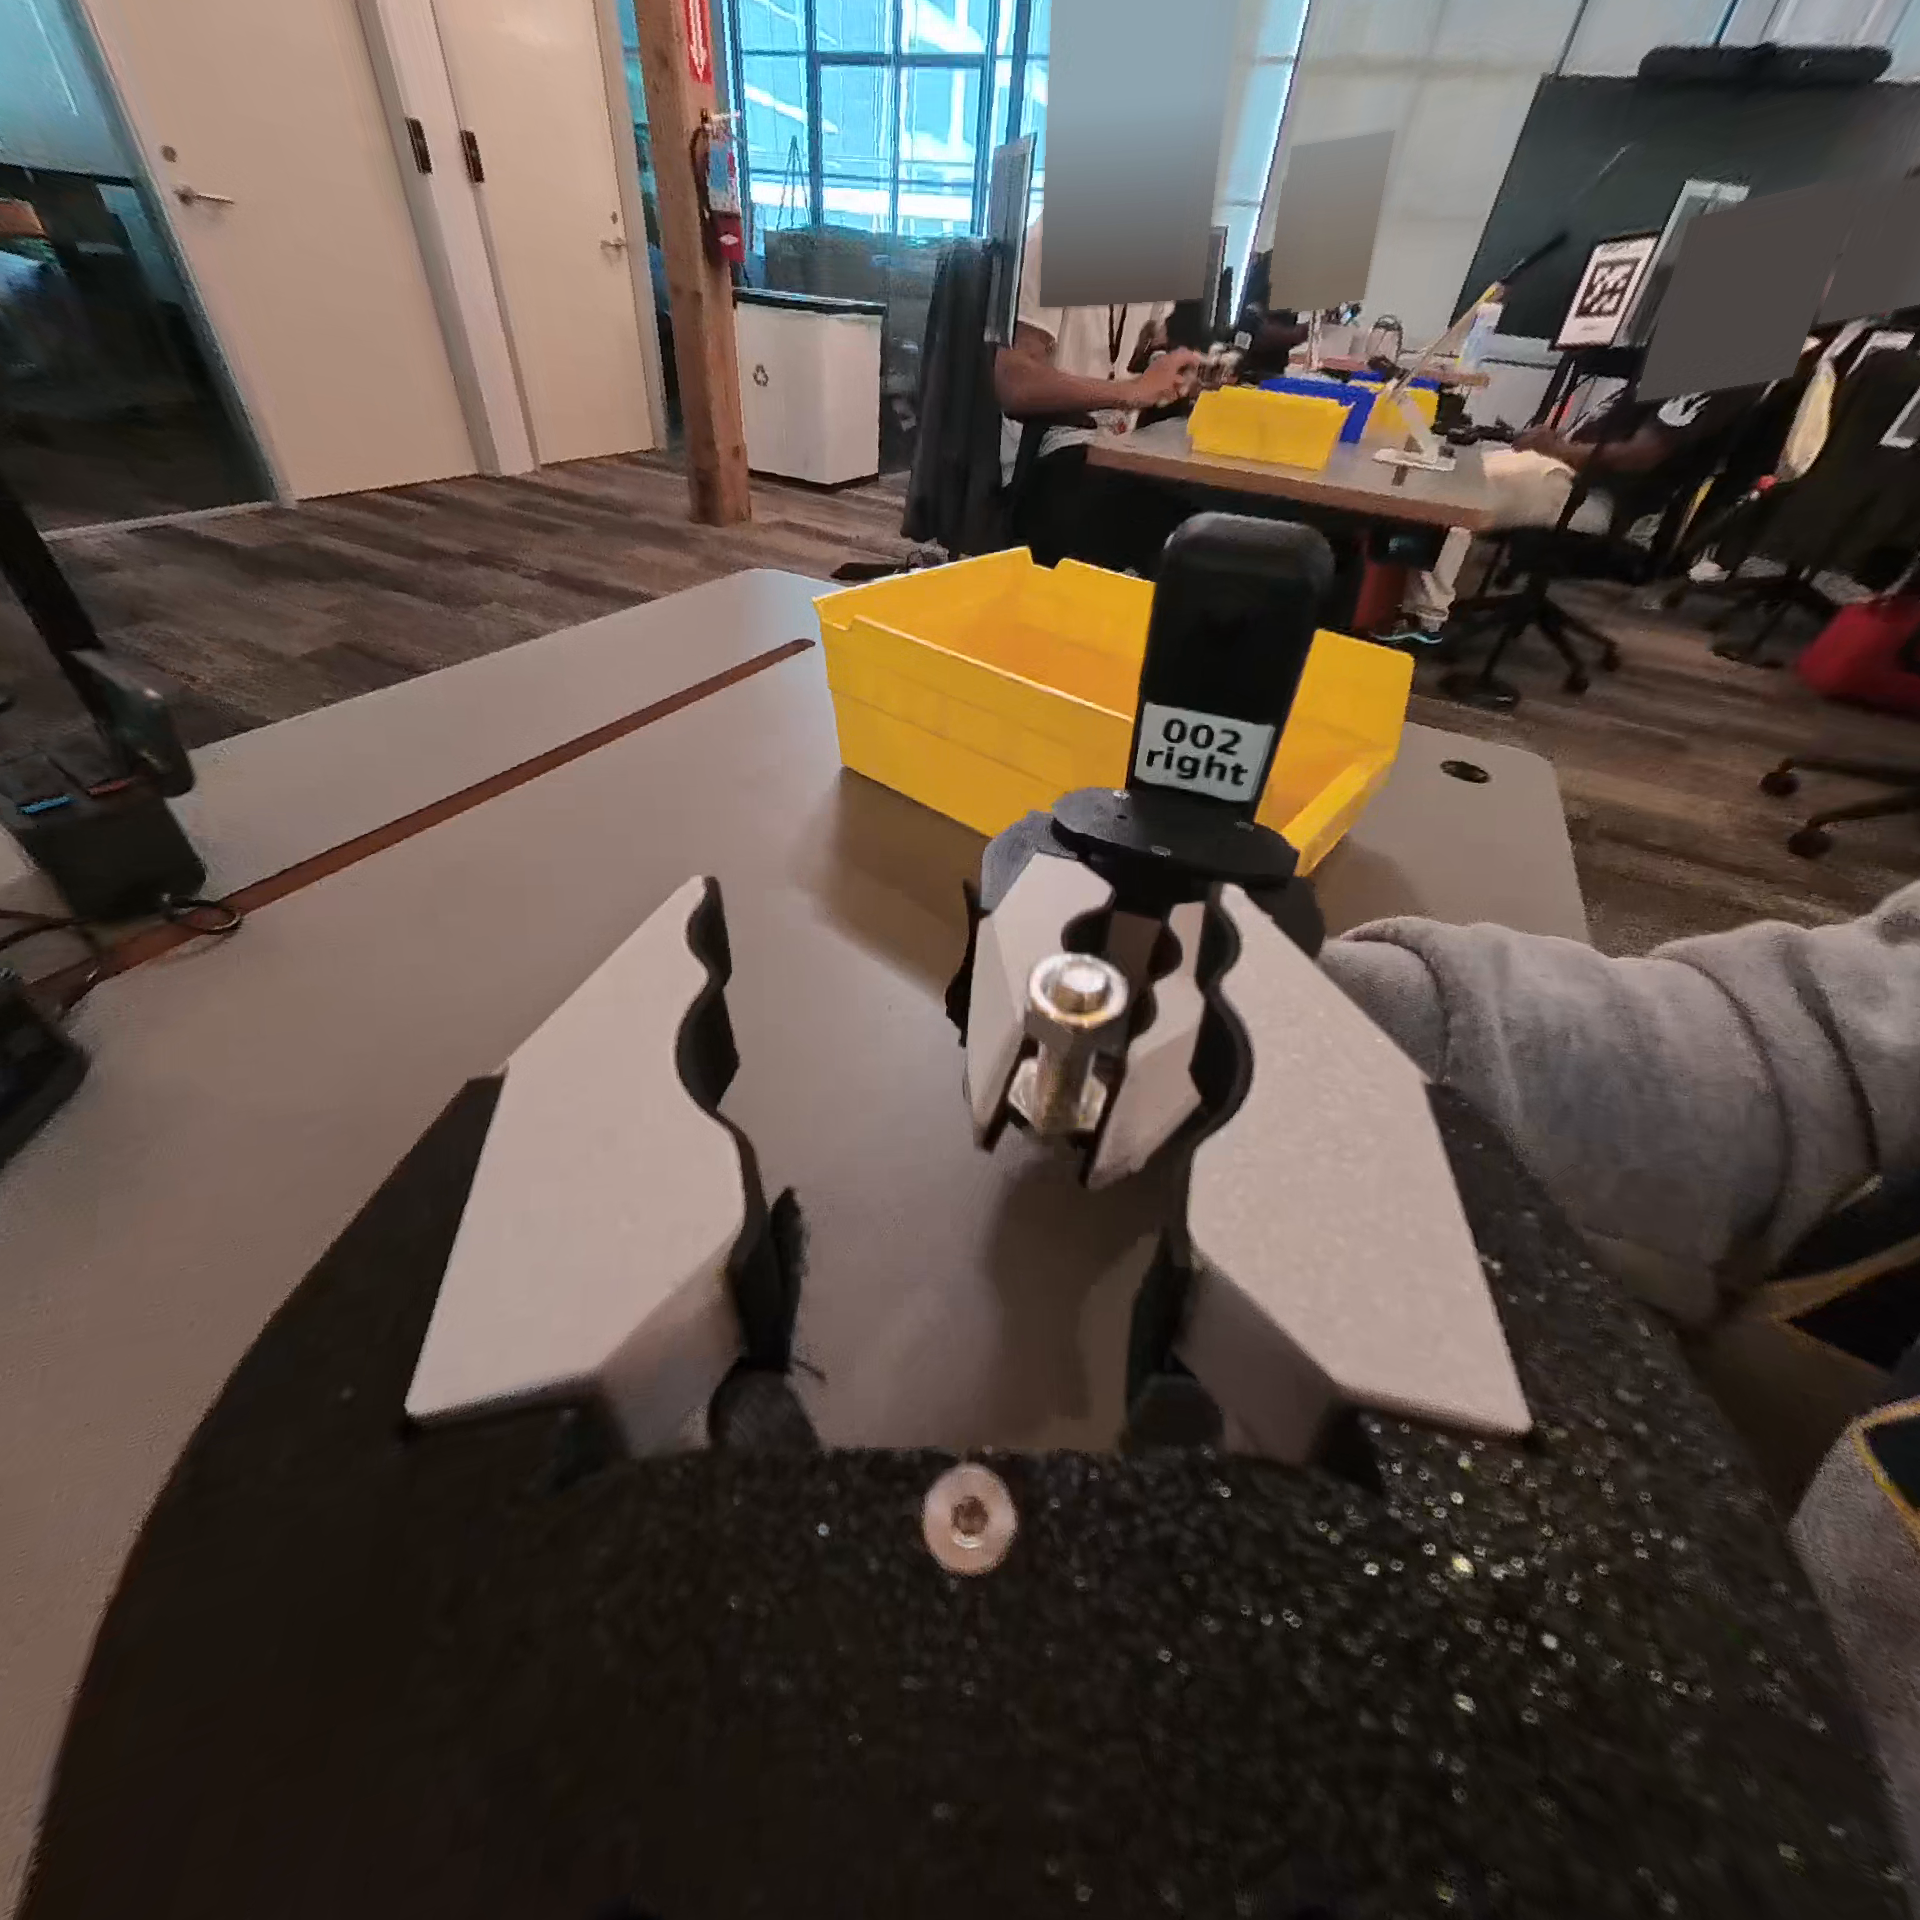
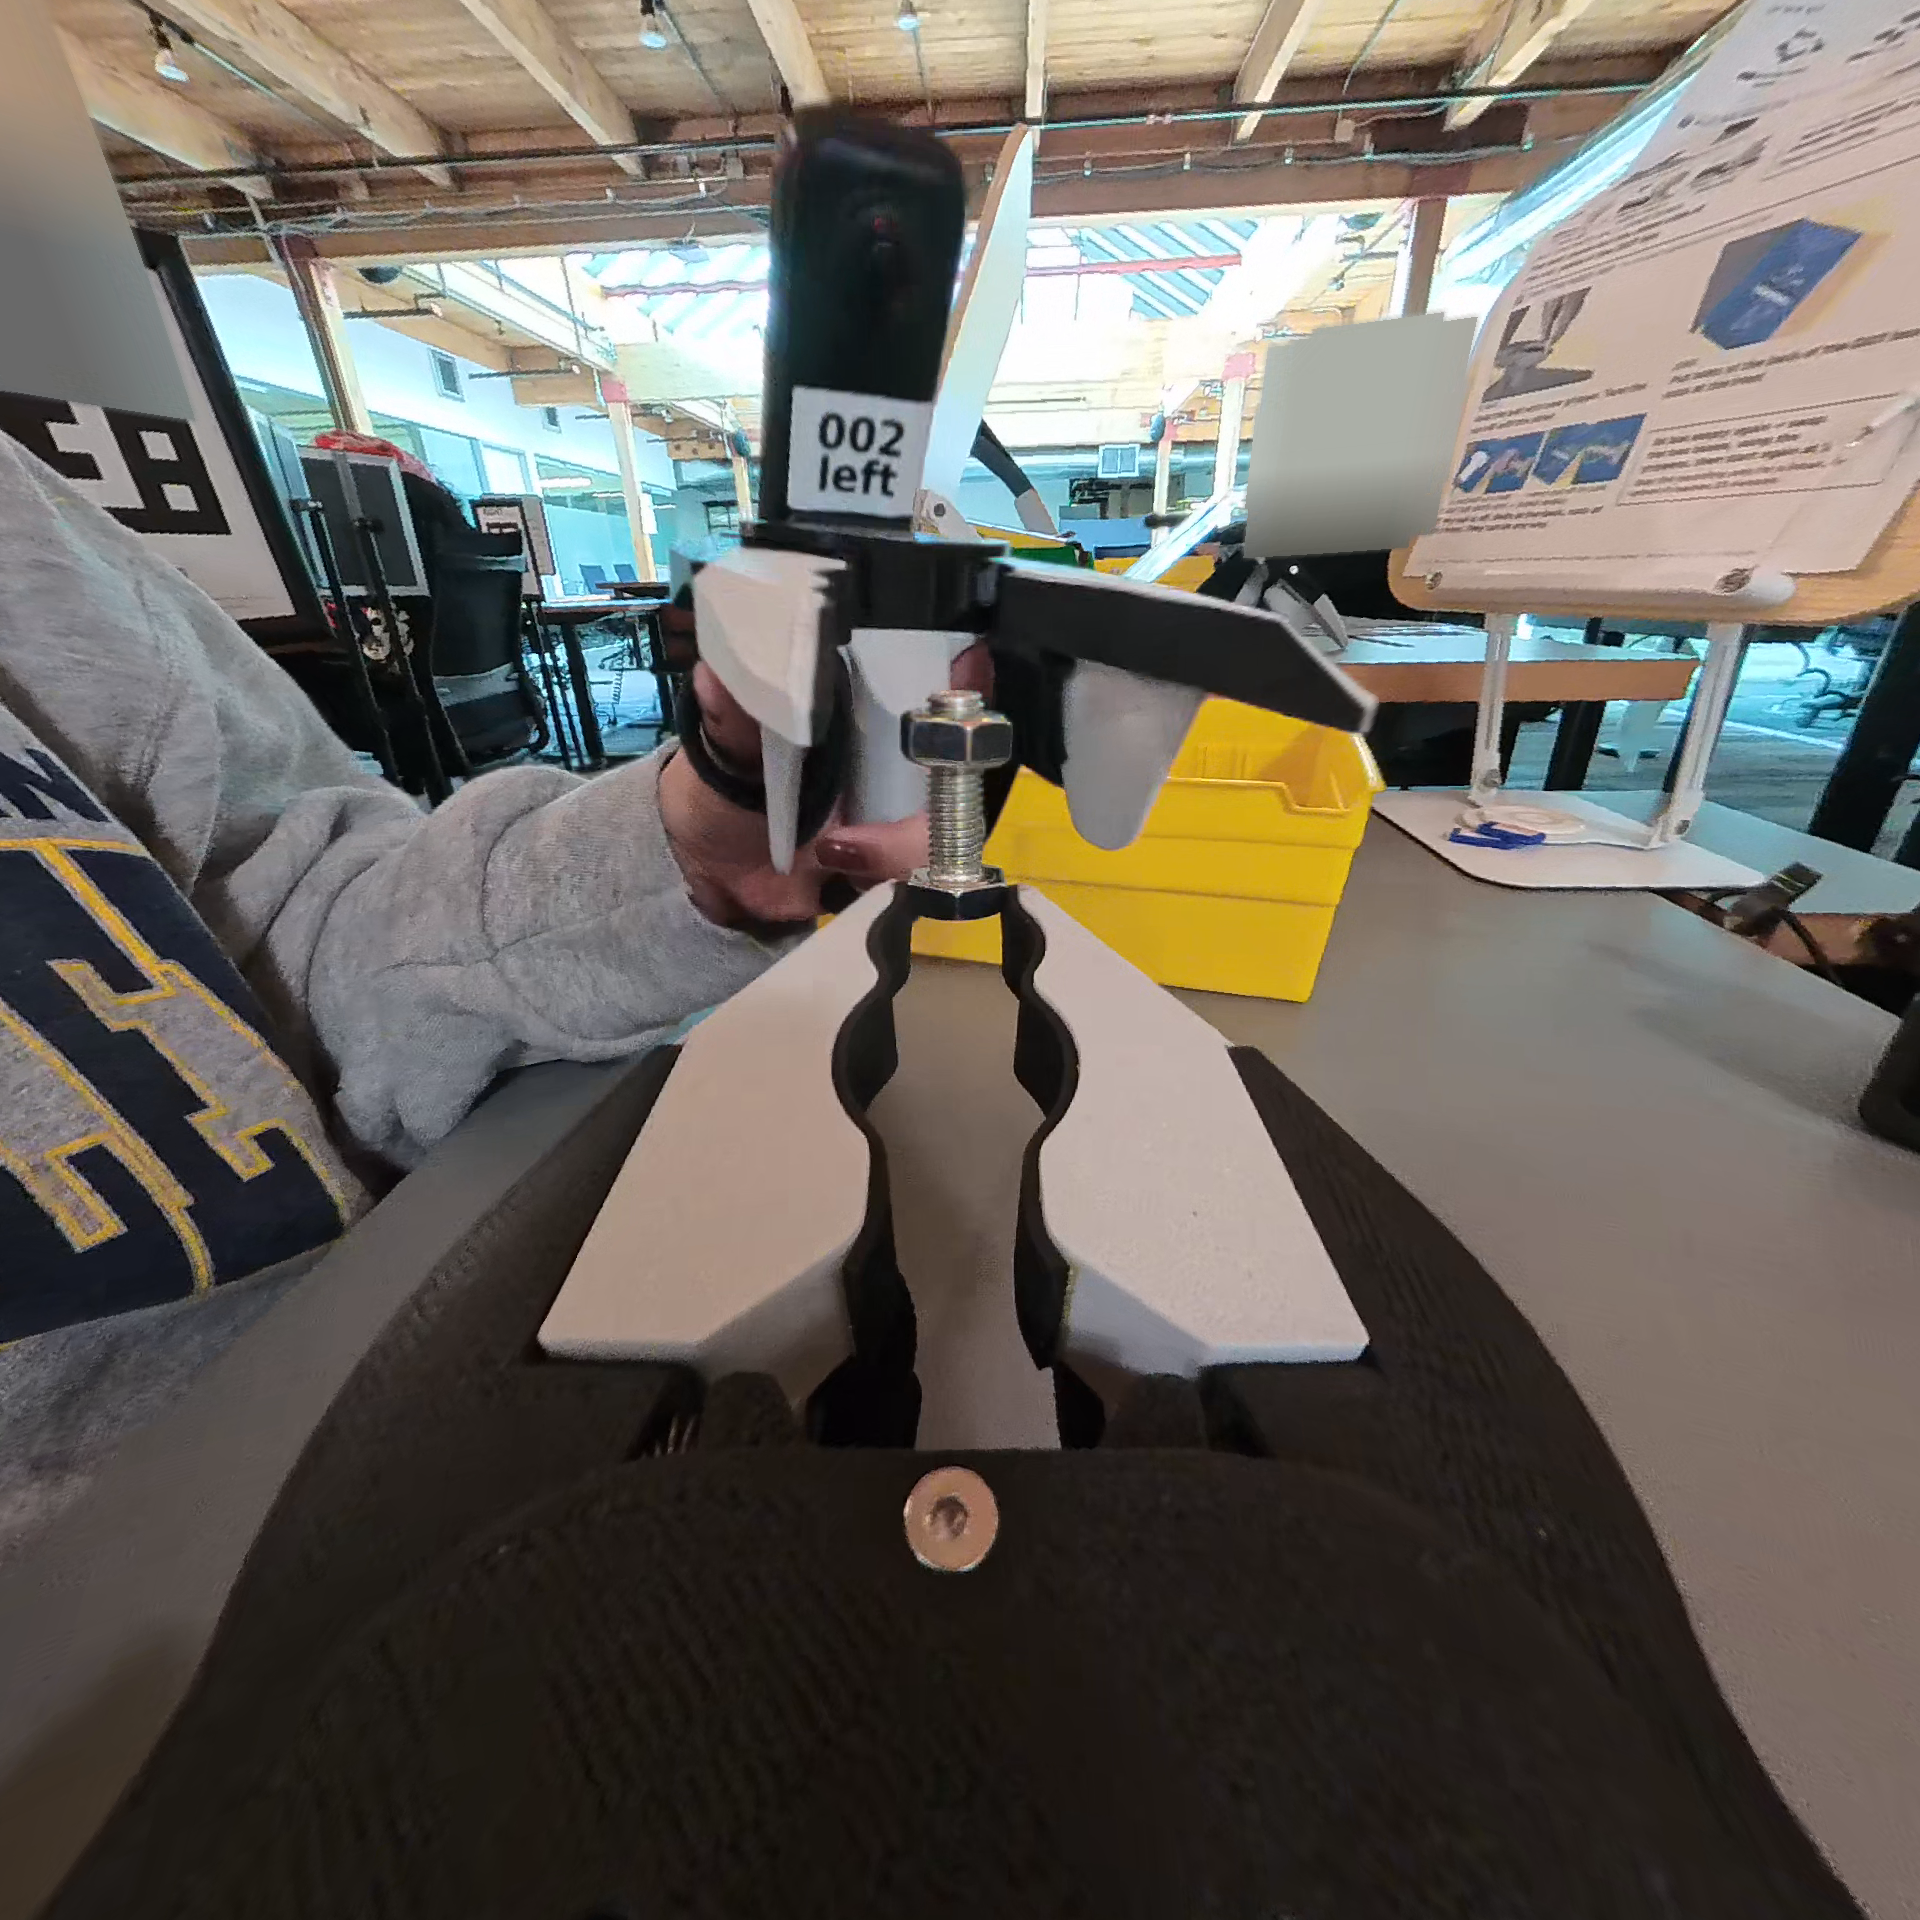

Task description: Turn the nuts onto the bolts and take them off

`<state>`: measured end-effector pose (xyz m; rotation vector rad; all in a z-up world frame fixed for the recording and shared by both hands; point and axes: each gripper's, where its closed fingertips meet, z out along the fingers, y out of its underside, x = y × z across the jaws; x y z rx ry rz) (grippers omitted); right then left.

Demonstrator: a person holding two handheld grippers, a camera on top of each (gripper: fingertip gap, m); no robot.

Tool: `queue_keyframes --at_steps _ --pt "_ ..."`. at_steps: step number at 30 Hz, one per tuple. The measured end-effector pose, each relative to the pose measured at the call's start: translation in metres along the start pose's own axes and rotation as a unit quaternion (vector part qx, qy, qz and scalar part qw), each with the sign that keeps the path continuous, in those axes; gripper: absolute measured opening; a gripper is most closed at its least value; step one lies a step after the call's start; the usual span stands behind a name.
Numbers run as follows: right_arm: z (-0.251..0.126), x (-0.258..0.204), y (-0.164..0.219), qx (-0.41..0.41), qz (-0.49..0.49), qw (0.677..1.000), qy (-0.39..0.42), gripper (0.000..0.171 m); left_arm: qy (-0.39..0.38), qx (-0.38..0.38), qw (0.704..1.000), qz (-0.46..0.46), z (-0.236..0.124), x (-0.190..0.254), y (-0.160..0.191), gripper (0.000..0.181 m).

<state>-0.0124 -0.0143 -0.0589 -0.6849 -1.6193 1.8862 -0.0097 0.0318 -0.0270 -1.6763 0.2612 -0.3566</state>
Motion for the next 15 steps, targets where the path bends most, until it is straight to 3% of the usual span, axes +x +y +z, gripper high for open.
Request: queue_keyframes --at_steps 4,11,15 --pt "0.0 -0.004 -0.003 0.003 -0.005 1.0 -0.007 0.015 -0.006 0.01 1.0 -0.026 -0.001 -0.009 0.001 0.085" --pt "-0.004 0.002 -0.007 0.021 0.006 1.0 0.001 0.015 -0.03 0.04 0.998 -0.039 -0.044 -0.028 -0.002 0.084" --pt "0.0 0.002 -0.002 0.004 0.007 1.0 0.005 0.015 0.001 0.036 0.999 -0.028 -0.027 -0.01 -0.004 0.086"
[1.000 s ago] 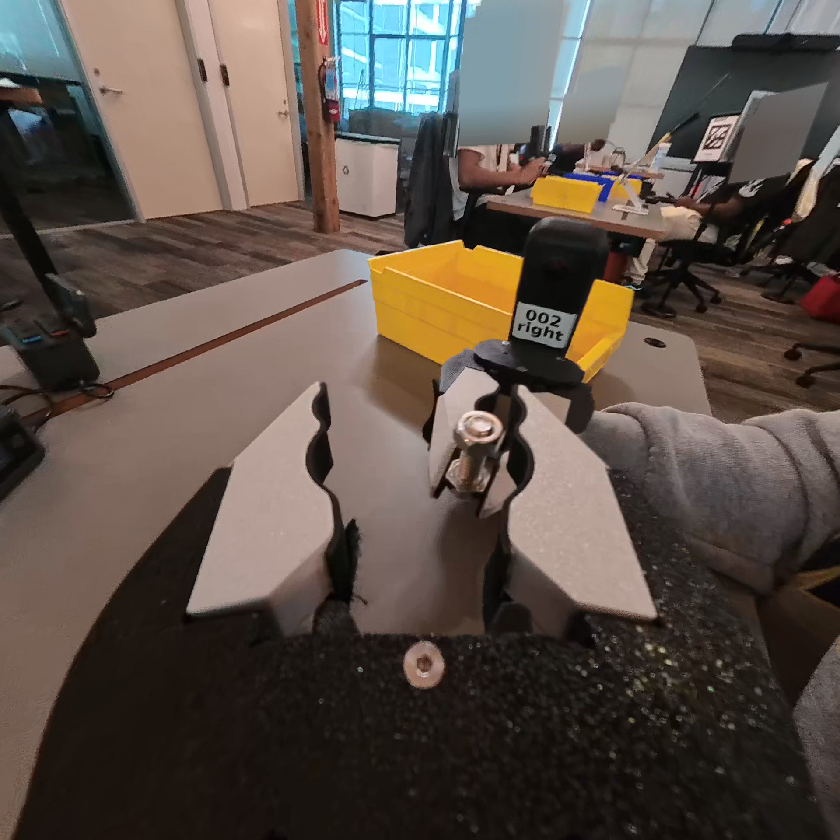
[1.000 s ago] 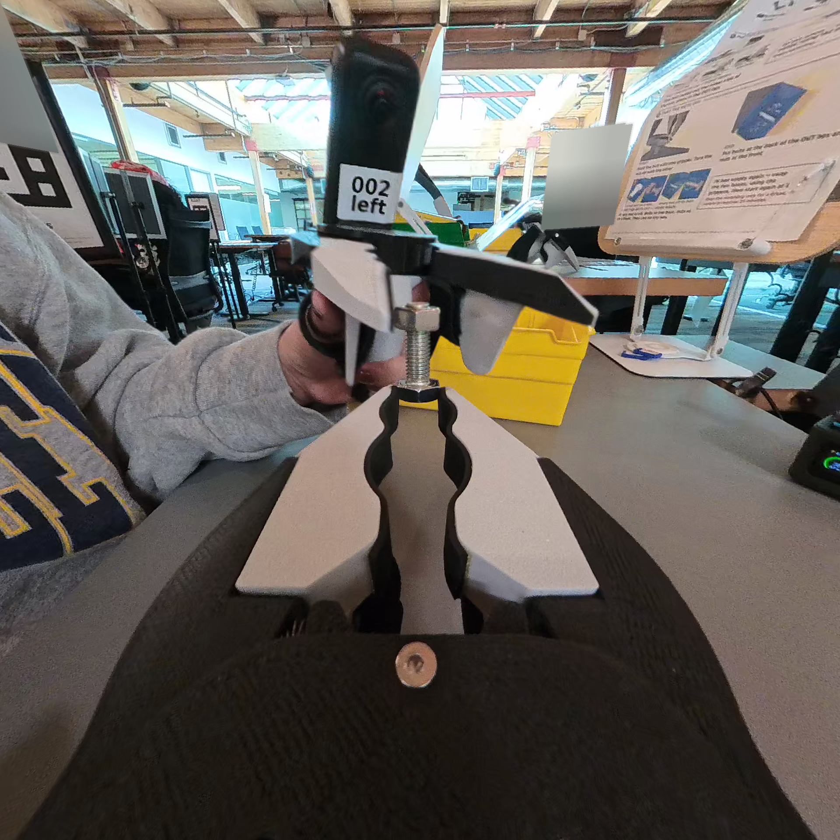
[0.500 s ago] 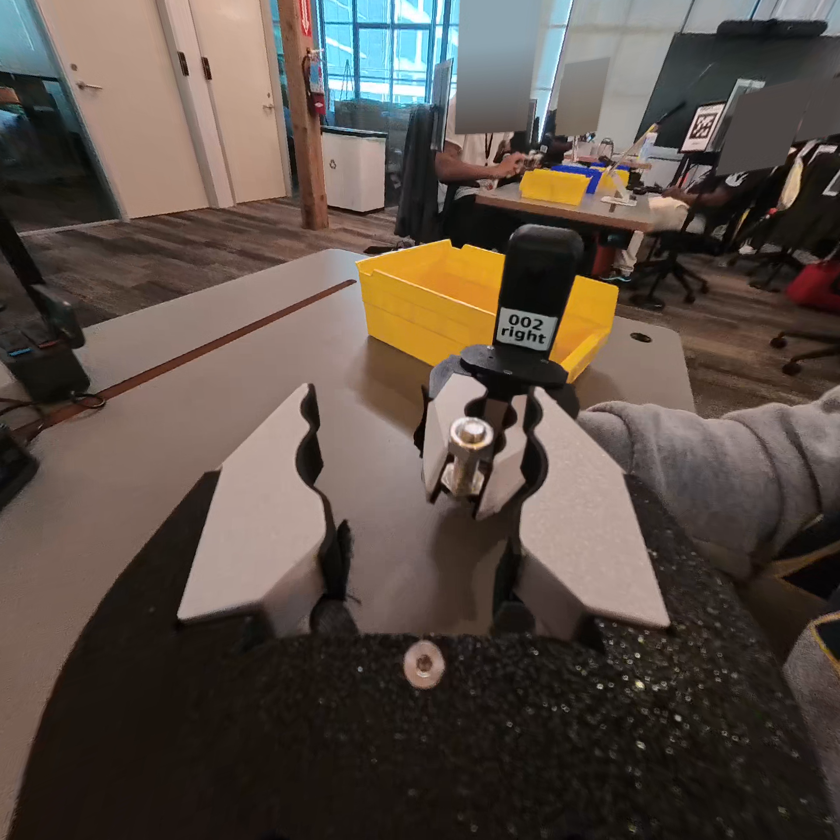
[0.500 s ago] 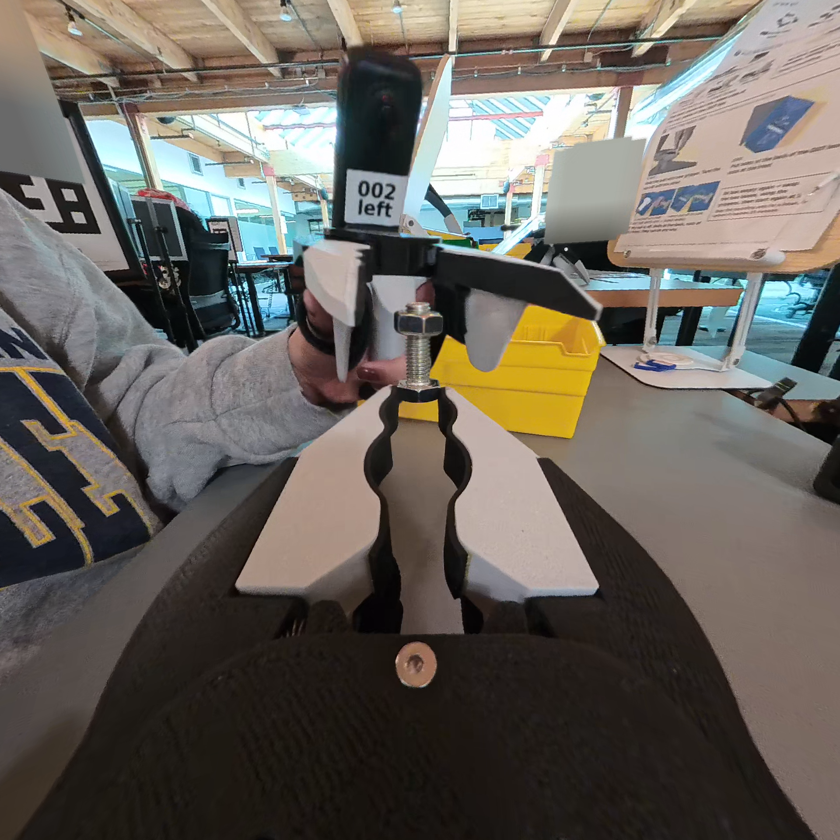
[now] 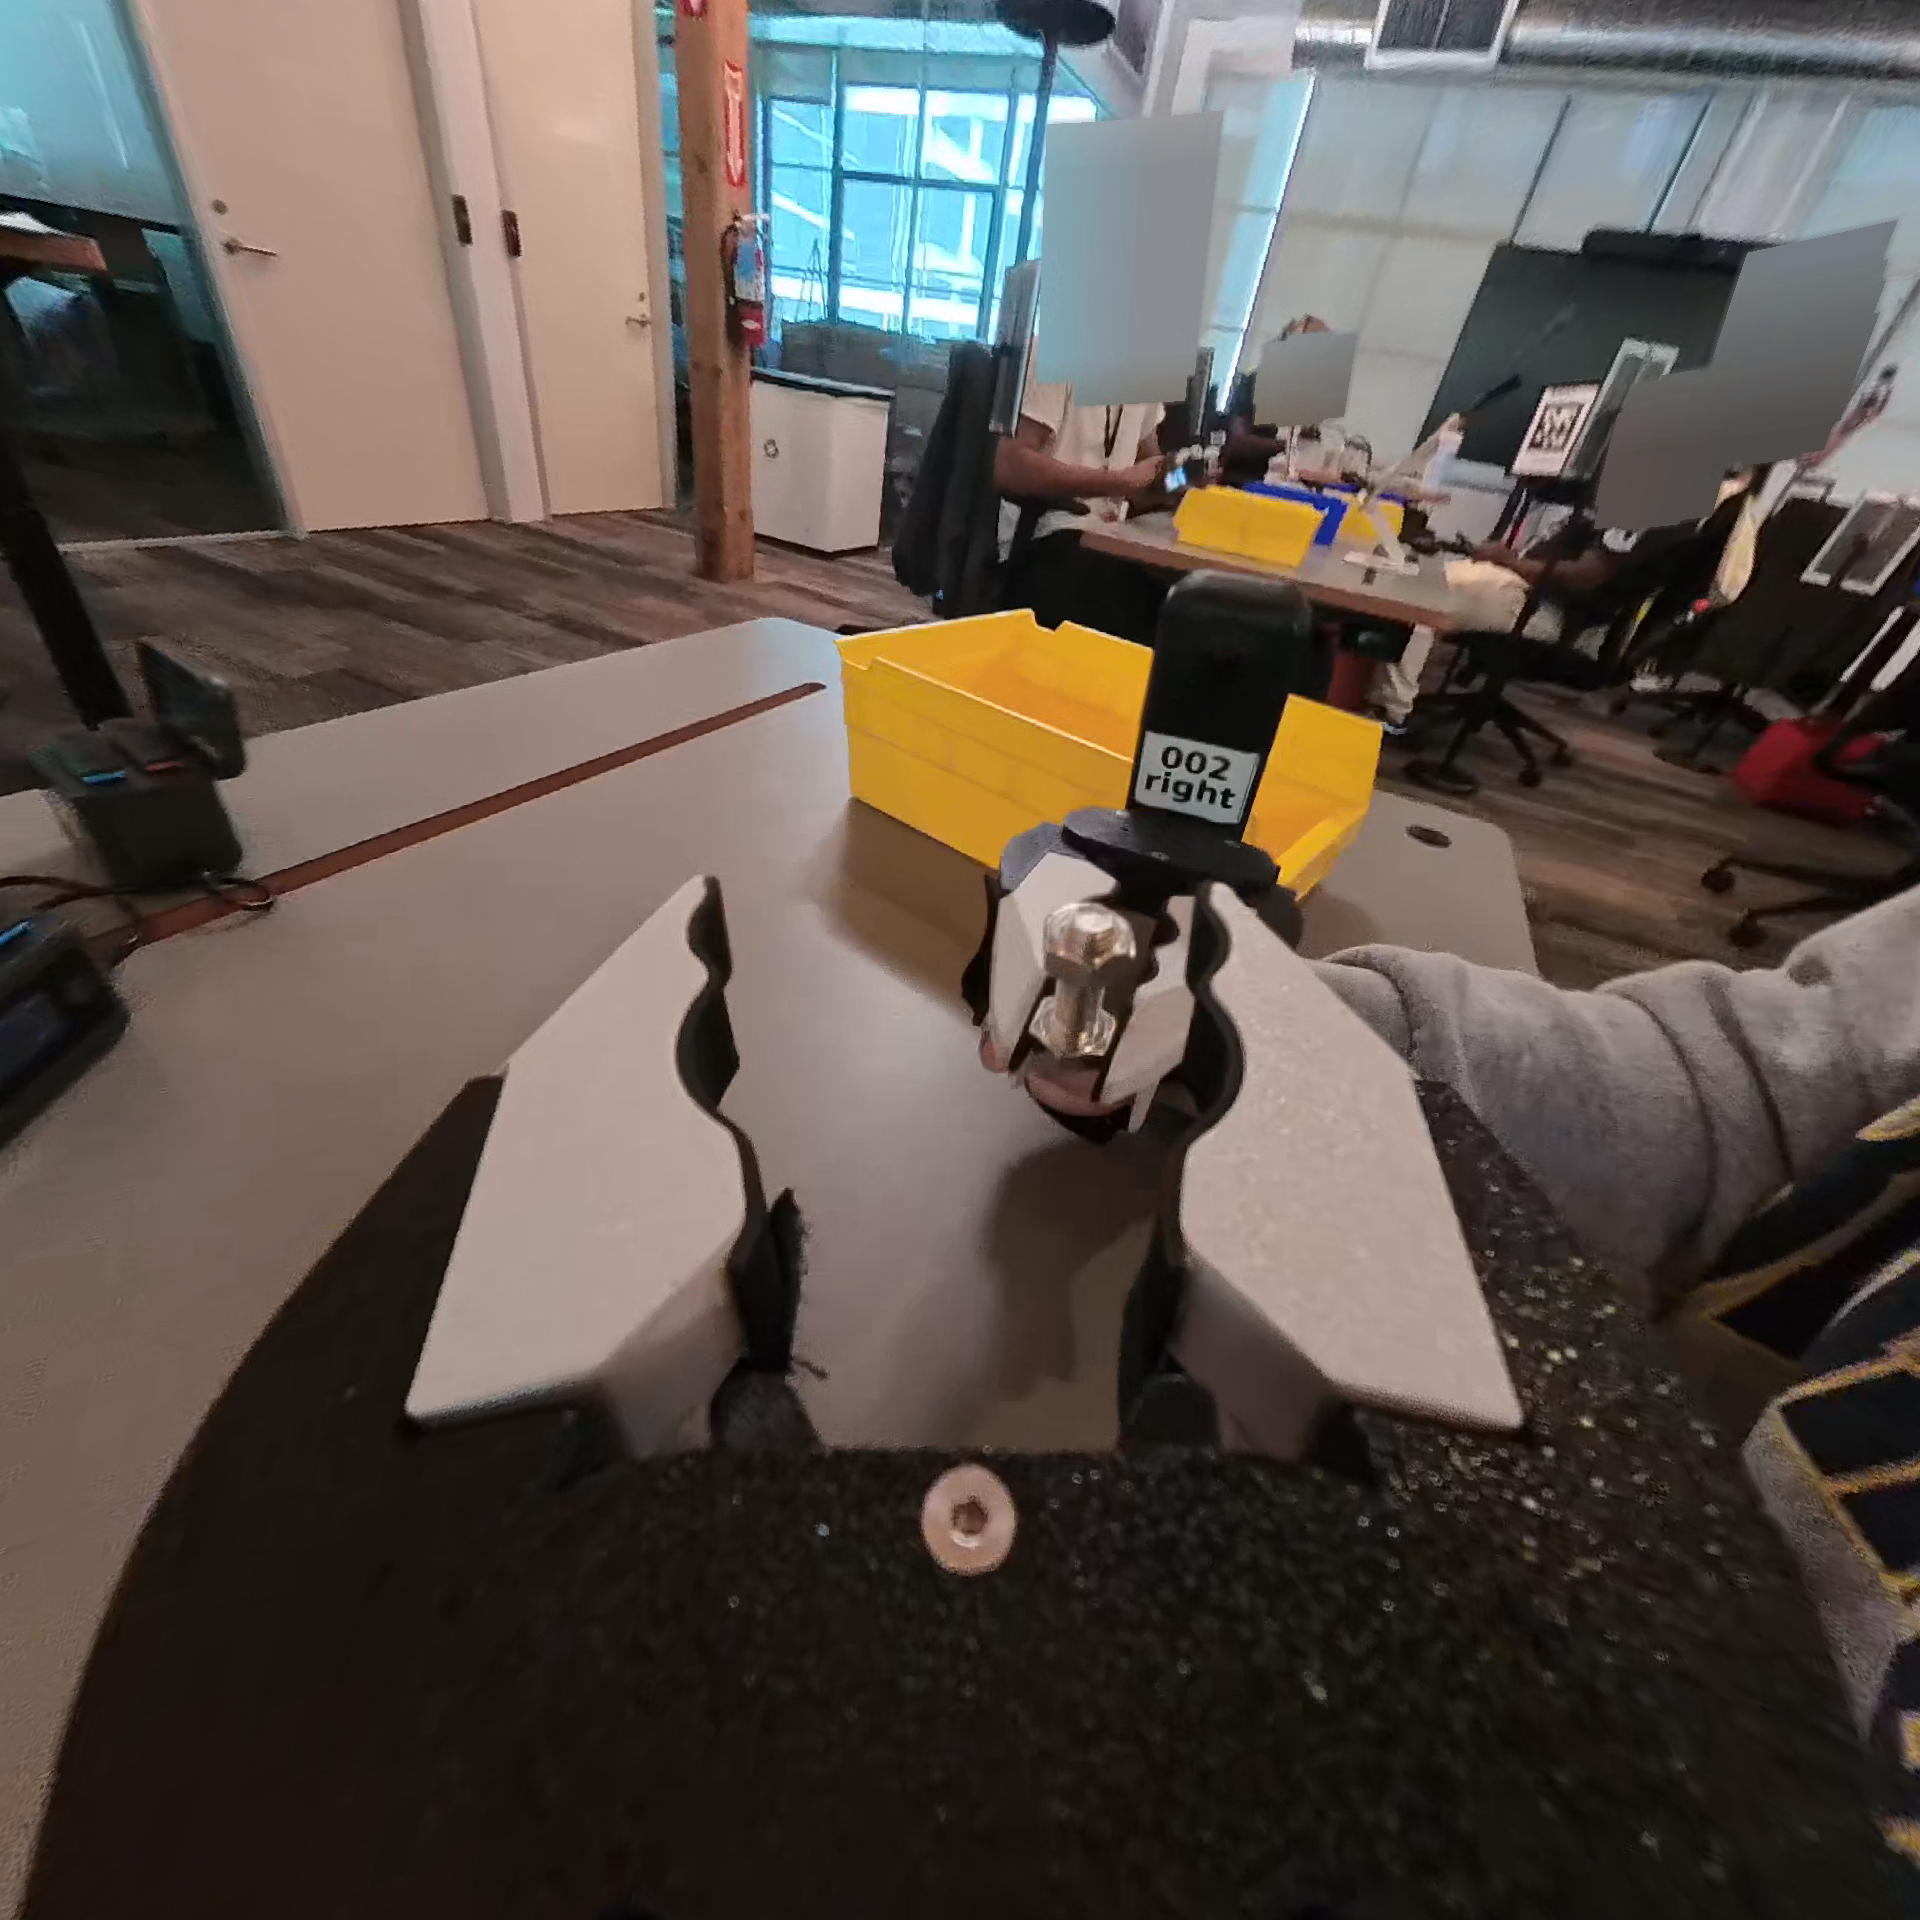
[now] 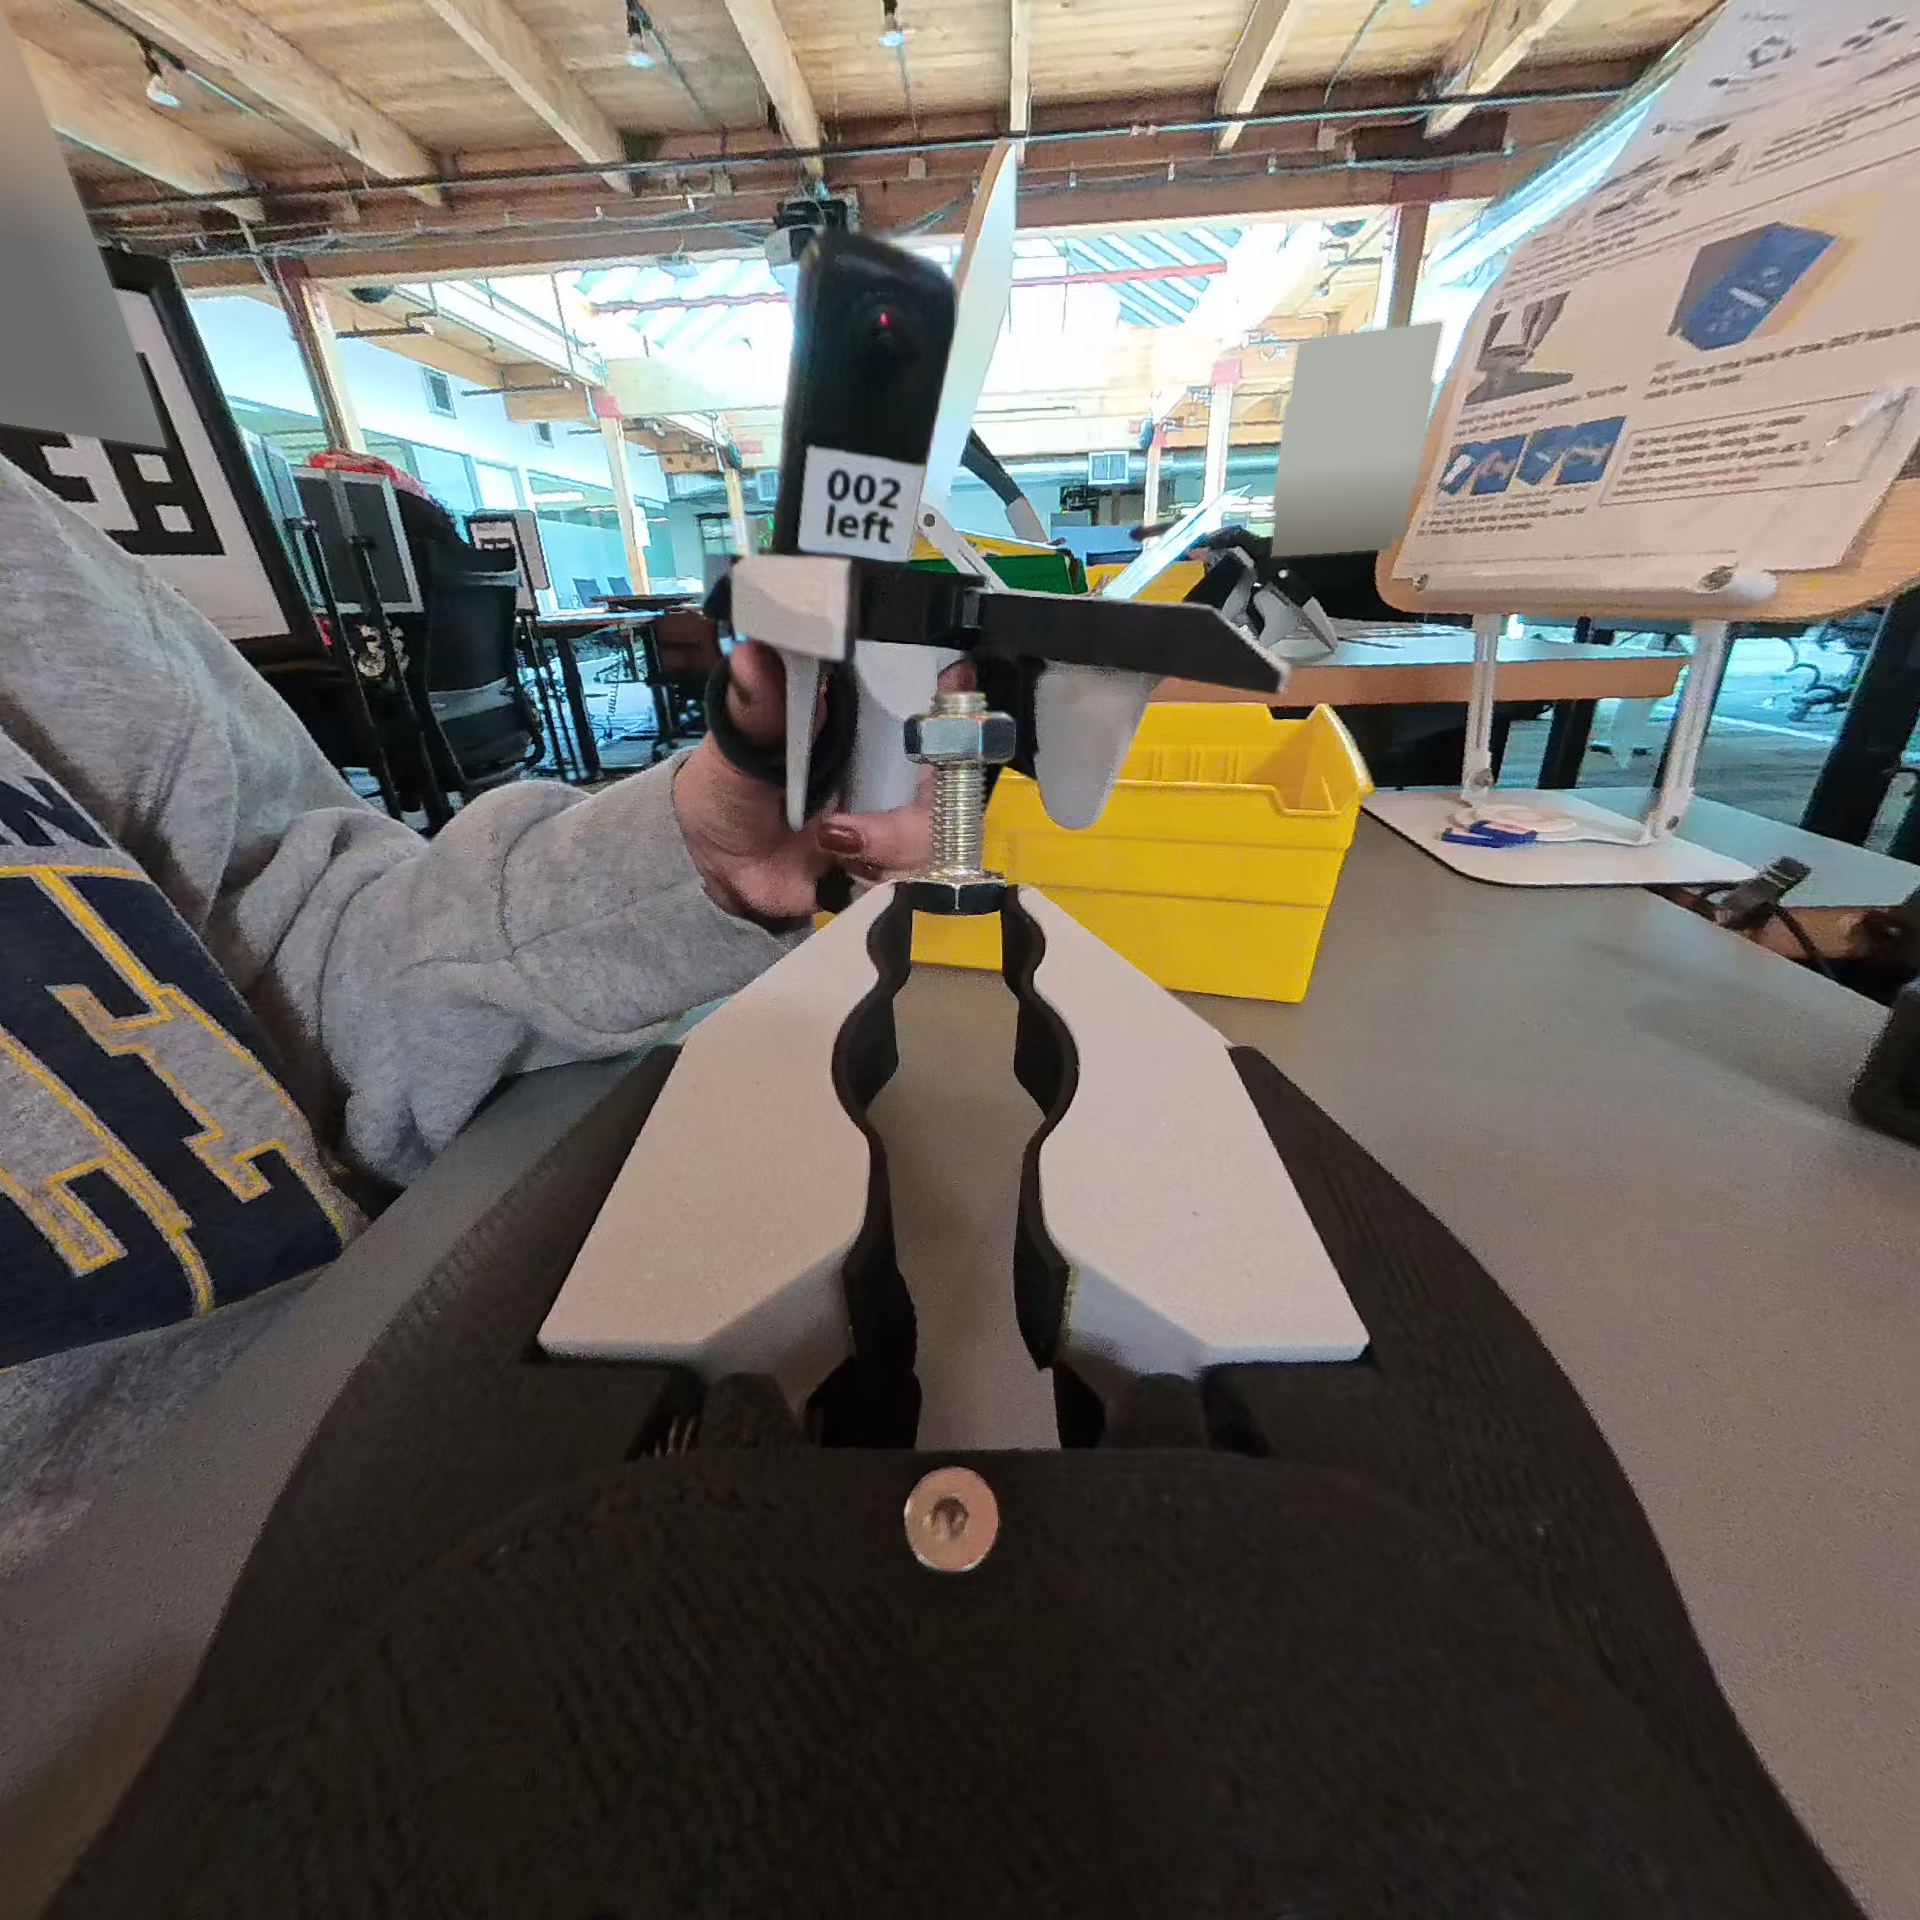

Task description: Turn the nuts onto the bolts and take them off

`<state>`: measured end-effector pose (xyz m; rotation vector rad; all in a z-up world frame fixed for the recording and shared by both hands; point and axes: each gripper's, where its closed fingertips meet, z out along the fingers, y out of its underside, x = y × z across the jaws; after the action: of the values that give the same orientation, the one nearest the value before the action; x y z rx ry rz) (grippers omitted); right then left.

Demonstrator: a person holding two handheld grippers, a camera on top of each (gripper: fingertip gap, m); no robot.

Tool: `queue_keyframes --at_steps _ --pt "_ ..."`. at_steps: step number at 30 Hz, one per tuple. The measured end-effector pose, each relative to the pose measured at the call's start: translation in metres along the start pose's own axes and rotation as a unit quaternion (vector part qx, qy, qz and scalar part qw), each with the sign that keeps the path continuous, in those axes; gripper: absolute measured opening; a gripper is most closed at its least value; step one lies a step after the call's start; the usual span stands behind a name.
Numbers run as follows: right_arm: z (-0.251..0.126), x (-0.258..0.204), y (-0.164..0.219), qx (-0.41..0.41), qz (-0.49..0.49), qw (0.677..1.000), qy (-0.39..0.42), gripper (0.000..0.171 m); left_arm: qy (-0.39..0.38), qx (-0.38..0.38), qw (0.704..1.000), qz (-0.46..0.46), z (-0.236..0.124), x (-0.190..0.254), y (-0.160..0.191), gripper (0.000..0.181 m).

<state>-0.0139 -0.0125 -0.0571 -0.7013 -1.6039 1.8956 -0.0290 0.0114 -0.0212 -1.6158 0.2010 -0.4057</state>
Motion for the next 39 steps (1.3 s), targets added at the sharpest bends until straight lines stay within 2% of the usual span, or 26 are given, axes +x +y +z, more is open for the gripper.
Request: queue_keyframes --at_steps 5,7,9,12,16,20,21,25,26,27,29,35,39 --pt "0.001 -0.007 -0.003 0.009 0.003 1.0 -0.017 0.015 -0.014 -0.03 0.999 0.025 0.018 0.001 0.011 0.083" --pt "-0.003 -0.005 -0.009 0.023 0.005 1.0 -0.016 0.015 -0.016 -0.019 1.0 0.015 0.009 -0.003 0.009 0.085" --pt "-0.009 -0.003 -0.016 0.044 0.009 0.999 -0.015 0.015 -0.032 -0.001 0.999 0.005 -0.006 -0.013 0.005 0.08" --pt "-0.013 0.004 -0.017 0.043 0.009 0.999 0.003 0.015 -0.012 0.02 1.0 0.008 -0.016 -0.008 -0.003 0.086" --pt "-0.005 0.001 -0.009 0.028 0.013 0.999 -0.007 0.015 0.007 -0.011 0.999 0.051 0.011 0.011 0.004 0.089" --pt "0.004 -0.01 -0.004 0.01 0.004 1.0 -0.026 0.015 0.009 -0.003 0.999 0.033 0.026 0.014 0.003 0.087" --pt "0.004 -0.012 -0.006 0.015 0.005 0.999 -0.031 0.015 0.003 -0.003 1.0 0.026 0.025 0.011 0.004 0.084" --pt "-0.004 -0.009 -0.015 0.037 0.006 0.999 -0.028 0.015 -0.012 0.004 1.0 0.013 0.002 -0.002 0.003 0.088" --pt "-0.007 -0.007 -0.018 0.045 0.008 0.999 -0.026 0.015 -0.029 0.006 0.999 0.012 -0.007 -0.01 0.003 0.081" --pt "-0.01 -0.006 -0.021 0.054 0.012 0.998 -0.024 0.015 -0.037 0.013 0.999 0.01 -0.015 -0.015 0.001 0.082" --pt "-0.011 -0.002 -0.022 0.058 0.014 0.998 -0.017 0.015 -0.02 0.035 0.999 0.0 -0.02 -0.01 -0.007 0.086" --pt "0.001 -0.009 -0.009 0.023 0.01 0.999 -0.029 0.015 0.016 0.015 0.999 0.027 0.019 0.019 -0.006 0.088" --pt "0.004 -0.016 -0.012 0.027 0.009 0.999 -0.045 0.015 0.004 -0.006 1.0 0.022 0.031 0.015 0.004 0.086"
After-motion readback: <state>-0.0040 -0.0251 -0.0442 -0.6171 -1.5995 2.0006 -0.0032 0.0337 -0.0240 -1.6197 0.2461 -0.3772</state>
